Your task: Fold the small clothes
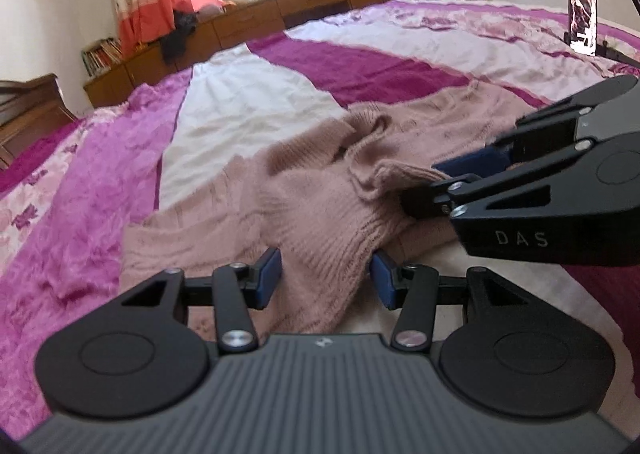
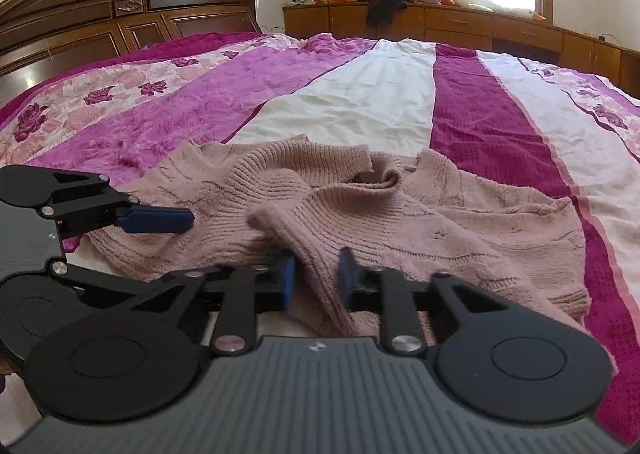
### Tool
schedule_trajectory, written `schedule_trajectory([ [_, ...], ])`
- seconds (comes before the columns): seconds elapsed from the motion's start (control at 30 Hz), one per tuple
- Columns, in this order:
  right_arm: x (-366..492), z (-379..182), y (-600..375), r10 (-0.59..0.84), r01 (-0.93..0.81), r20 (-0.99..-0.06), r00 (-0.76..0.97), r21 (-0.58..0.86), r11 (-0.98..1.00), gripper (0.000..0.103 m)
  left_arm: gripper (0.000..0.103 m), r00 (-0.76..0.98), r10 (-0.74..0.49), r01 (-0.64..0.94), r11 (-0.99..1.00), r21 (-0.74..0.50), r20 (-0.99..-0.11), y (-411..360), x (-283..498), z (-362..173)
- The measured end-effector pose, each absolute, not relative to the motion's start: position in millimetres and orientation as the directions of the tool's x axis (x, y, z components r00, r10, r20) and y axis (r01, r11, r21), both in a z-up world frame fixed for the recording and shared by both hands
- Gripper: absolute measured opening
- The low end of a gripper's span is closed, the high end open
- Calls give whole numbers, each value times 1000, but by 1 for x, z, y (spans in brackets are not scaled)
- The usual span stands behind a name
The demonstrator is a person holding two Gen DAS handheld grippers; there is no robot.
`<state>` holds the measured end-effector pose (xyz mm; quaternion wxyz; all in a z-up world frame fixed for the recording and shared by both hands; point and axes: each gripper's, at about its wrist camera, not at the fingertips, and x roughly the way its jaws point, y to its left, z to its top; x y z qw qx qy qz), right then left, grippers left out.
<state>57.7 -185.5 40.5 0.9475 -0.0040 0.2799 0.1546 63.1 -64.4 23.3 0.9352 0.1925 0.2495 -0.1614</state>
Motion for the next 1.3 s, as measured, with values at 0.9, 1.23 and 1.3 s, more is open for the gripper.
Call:
schedule_trajectory([
  [0.9, 172, 42, -300, -147, 47, -508, 848, -205, 978, 10, 10, 882, 87, 96, 929, 357, -463, 44, 226, 52],
  [1.23, 203, 4, -342, -65, 33, -599, 798, -65, 997, 12, 13, 844, 138, 89, 917, 389, -519, 67, 263, 7],
  [1.3, 205, 8, -356, -22, 50, -600, 800, 31, 998, 12, 13, 833, 144, 51, 941, 335, -534, 79, 265, 12],
])
